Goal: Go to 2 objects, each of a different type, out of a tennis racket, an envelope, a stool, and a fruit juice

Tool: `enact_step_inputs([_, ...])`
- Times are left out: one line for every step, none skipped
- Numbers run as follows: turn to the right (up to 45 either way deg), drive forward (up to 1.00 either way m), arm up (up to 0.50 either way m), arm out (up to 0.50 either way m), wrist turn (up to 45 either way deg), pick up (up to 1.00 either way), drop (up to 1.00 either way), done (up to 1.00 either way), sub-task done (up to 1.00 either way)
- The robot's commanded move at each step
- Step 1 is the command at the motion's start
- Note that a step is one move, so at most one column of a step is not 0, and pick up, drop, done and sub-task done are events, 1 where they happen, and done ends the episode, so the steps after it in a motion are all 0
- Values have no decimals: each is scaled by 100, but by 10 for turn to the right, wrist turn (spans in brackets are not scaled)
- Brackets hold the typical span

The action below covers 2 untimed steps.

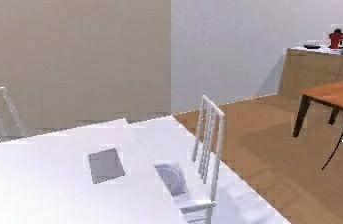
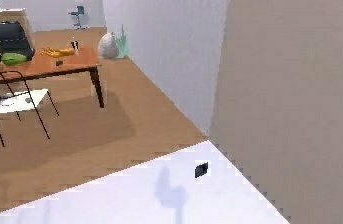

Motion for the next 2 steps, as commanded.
enact_step_inputs([-180,0,0,0,0,0,0,0,0])
enact_step_inputs([0,0,0,0,0,0,0,100,0])
